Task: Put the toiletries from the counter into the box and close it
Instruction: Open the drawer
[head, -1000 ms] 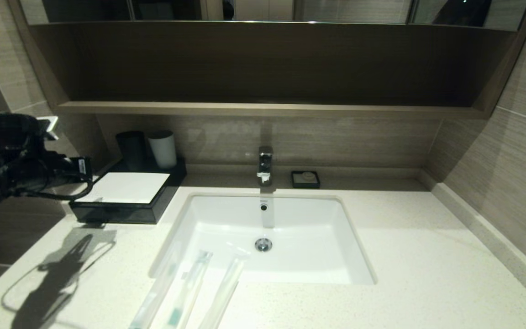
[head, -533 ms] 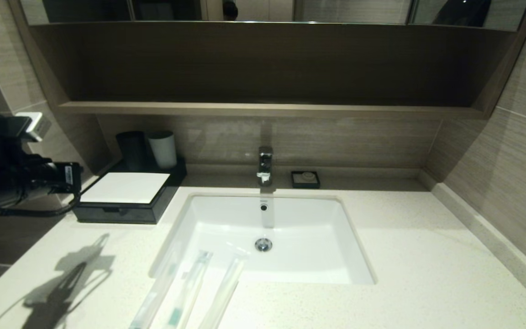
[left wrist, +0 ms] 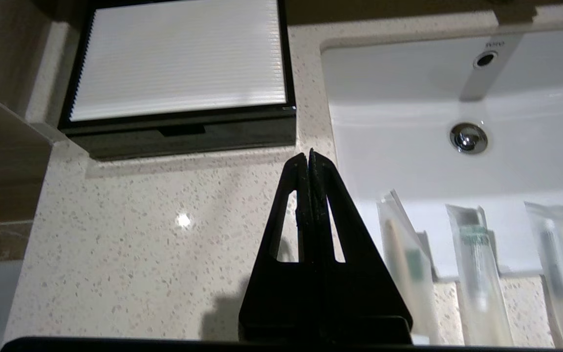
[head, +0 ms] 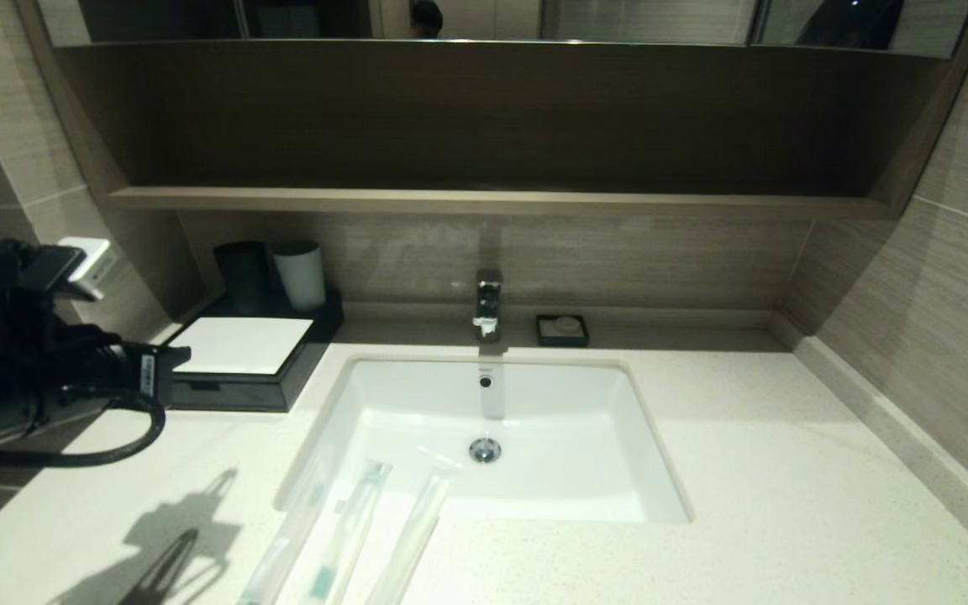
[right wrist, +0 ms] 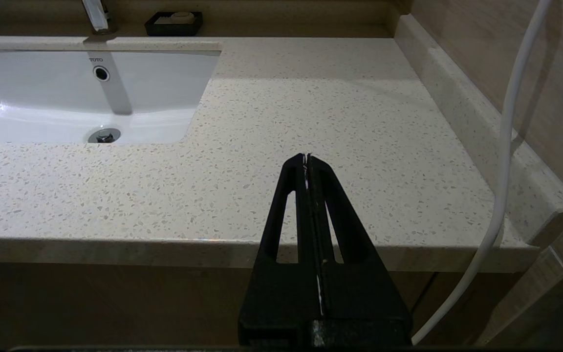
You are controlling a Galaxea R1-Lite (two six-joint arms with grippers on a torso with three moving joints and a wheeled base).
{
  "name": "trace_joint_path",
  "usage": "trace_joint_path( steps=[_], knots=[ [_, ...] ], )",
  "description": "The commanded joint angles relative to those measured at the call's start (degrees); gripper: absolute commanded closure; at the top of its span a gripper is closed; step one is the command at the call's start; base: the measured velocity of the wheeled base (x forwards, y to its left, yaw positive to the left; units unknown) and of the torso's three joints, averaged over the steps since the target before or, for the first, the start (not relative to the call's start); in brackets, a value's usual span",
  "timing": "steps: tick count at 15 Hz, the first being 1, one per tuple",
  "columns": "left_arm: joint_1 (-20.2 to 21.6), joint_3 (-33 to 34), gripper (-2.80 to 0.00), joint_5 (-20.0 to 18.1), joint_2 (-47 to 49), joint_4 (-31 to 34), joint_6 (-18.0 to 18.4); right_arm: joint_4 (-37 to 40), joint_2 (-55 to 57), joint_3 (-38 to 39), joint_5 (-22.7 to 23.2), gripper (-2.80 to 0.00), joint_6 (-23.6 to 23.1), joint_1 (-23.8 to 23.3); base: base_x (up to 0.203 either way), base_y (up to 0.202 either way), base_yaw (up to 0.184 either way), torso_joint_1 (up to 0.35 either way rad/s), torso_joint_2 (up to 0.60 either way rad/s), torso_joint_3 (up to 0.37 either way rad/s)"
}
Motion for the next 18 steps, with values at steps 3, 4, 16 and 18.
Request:
trace_joint_path(
  steps=[3,4,16,18],
  knots=[
    [-3.4,2.0,0.00,0.0,-5.0,9.3,-0.1,0.0,-0.1,0.1,0.0,0.00,0.0,0.0,0.000,0.000,0.000,0.000,0.00,0.000],
    [-4.4,3.4,0.00,0.0,-6.1,10.7,0.0,0.0,-0.1,0.1,0.0,0.00,0.0,0.0,0.000,0.000,0.000,0.000,0.00,0.000],
    [-16.6,7.6,0.00,0.0,-17.3,37.1,-8.9,0.0,-0.1,0.1,0.0,0.00,0.0,0.0,0.000,0.000,0.000,0.000,0.00,0.000],
    [-19.0,7.8,0.00,0.0,-17.1,37.8,-12.2,0.0,-0.1,0.1,0.0,0.00,0.0,0.0,0.000,0.000,0.000,0.000,0.00,0.000]
  ],
)
